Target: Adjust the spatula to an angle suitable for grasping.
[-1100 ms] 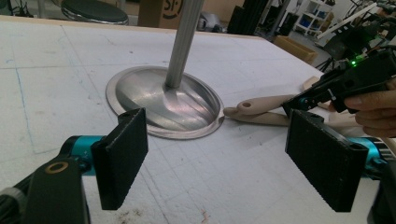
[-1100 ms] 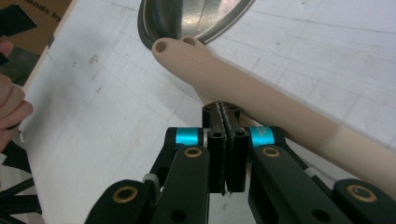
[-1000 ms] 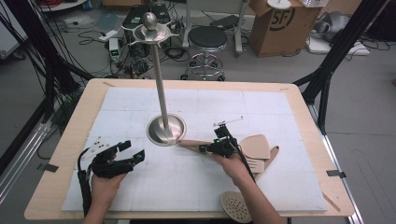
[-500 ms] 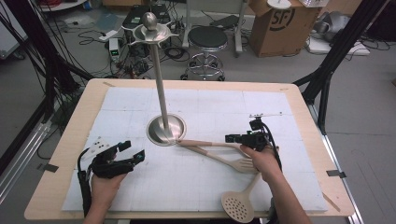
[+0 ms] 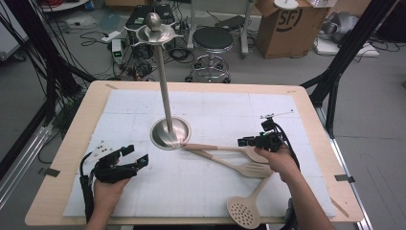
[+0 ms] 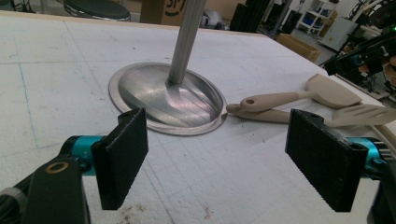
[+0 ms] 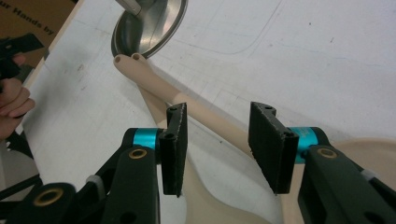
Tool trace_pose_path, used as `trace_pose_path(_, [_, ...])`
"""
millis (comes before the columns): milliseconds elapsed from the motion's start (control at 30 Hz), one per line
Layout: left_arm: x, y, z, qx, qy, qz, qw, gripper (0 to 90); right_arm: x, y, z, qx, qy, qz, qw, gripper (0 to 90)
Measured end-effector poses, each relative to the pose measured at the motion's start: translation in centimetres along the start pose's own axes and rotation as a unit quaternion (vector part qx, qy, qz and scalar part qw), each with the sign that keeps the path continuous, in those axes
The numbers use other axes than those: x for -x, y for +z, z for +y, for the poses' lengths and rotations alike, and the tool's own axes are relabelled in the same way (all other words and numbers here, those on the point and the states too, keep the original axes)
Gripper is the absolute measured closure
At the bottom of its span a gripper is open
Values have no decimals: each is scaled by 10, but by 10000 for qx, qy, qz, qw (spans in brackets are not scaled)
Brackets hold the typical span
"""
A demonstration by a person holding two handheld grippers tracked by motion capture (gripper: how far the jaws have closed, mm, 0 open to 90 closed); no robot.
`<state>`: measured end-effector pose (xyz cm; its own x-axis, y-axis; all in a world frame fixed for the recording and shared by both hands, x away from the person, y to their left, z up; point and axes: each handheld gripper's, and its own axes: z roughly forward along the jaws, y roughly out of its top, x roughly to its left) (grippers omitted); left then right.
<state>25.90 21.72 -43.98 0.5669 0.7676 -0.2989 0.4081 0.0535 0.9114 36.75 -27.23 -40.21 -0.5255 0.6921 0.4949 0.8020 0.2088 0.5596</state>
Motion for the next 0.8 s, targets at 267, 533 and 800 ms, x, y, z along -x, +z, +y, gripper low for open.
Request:
trace_pose_path(267, [0,1,0,2,-17,-3,10000,219,-1,7,0,-151,-107,-19,9998,551])
trace_pose_path(533, [-1,3,0,-14,-35,-19,10000,219,-2,9,0,-216,-139,-43,9997,553])
trace_pose_path(800, [1,8,1,-40,-9,-66,10000,219,-3,12,-1,-310,-191,-102,9993,550])
